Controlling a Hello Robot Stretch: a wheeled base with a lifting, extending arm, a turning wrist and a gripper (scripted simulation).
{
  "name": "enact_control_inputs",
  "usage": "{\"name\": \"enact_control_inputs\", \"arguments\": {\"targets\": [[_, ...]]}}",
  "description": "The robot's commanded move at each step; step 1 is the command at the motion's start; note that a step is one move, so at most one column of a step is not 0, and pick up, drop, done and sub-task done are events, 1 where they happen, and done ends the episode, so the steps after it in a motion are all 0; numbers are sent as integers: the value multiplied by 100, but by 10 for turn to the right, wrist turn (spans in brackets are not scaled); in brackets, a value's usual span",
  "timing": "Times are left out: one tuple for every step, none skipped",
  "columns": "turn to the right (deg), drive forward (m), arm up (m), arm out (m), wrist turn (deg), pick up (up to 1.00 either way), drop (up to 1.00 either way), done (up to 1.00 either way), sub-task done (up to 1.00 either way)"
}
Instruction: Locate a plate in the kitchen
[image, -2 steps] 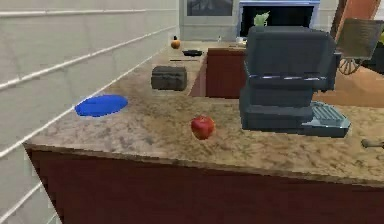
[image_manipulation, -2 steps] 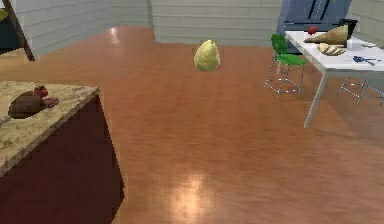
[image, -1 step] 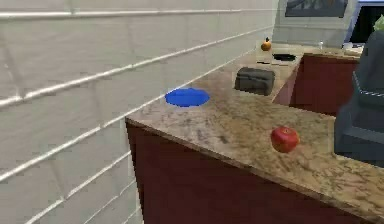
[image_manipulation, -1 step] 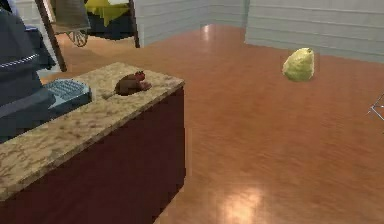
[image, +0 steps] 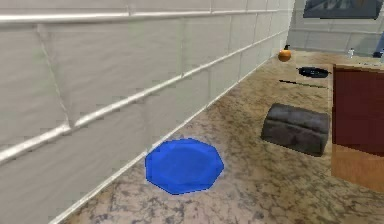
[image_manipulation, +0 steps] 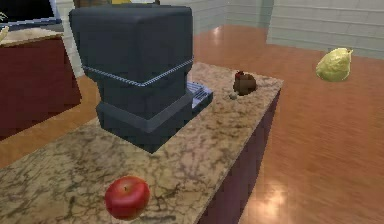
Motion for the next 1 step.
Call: {"name": "enact_control_inputs", "arguments": {"targets": [[0, 0, 0, 0, 0, 0, 0, 100, 0]]}}
